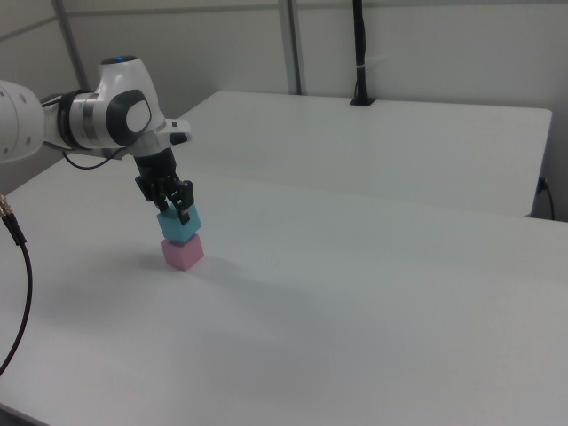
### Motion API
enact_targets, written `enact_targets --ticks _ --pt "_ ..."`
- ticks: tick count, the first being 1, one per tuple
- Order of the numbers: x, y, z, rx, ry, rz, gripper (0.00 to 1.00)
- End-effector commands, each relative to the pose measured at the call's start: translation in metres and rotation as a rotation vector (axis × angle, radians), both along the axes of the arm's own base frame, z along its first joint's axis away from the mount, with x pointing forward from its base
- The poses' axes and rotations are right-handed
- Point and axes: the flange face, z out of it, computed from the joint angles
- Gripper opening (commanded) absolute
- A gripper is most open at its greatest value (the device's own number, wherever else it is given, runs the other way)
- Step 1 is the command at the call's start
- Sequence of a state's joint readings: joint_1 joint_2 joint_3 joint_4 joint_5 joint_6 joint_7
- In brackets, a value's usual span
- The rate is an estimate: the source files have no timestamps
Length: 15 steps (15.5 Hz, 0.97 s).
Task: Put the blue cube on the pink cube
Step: 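Lift the blue cube and carry it over the pink cube, then lower the blue cube onto the pink cube, open, and raise the gripper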
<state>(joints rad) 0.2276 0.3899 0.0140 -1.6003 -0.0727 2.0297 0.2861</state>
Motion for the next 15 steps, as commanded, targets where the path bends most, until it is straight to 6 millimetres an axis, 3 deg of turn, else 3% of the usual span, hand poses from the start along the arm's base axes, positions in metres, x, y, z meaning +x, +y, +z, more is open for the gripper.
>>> enact_targets --ticks 1,2,3,5,6,7,10,15 --pt "-0.010 0.002 0.000 -0.014 0.051 -0.029 0.32" --pt "-0.011 0.001 0.000 -0.015 0.059 -0.053 0.34" --pt "-0.013 0.003 -0.001 -0.019 0.066 -0.073 0.55" --pt "-0.015 0.004 -0.004 -0.028 0.083 -0.087 0.62" --pt "-0.015 0.003 -0.004 -0.027 0.081 -0.093 0.90" --pt "-0.013 0.000 -0.001 -0.024 0.071 -0.114 1.00" --pt "-0.011 -0.004 0.018 -0.017 0.037 -0.137 1.00" --pt "-0.023 -0.023 0.089 0.014 -0.051 -0.154 1.00"
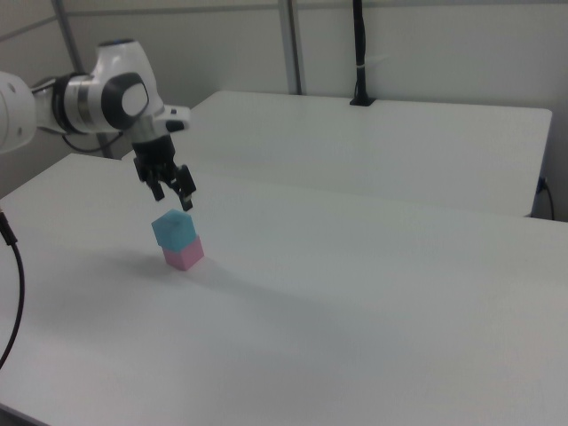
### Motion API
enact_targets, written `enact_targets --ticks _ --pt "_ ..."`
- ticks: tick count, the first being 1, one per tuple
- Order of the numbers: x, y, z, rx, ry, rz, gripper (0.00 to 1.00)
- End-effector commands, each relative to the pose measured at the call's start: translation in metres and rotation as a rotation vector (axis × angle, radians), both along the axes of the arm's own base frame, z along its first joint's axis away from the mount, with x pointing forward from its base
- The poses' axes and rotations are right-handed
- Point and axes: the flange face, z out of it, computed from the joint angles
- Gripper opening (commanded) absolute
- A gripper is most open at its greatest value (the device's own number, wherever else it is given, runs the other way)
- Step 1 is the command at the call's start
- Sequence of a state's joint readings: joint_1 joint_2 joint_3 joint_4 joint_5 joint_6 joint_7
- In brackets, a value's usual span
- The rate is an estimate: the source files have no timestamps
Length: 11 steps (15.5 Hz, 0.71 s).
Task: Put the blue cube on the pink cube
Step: 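Lower the blue cube onto the pink cube, open, and raise the gripper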
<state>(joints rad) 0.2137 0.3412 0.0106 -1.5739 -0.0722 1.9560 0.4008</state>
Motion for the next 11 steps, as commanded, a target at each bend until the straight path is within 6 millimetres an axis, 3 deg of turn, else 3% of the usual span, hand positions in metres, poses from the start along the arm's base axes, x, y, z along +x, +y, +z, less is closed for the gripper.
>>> enact_targets --ticks 1,7,11 --pt "-0.024 -0.016 0.064 0.001 -0.041 -0.018 1.00" --pt "-0.068 -0.092 0.135 -0.001 0.016 0.087 1.00" --pt "-0.084 -0.115 0.151 0.033 0.055 0.114 1.00"
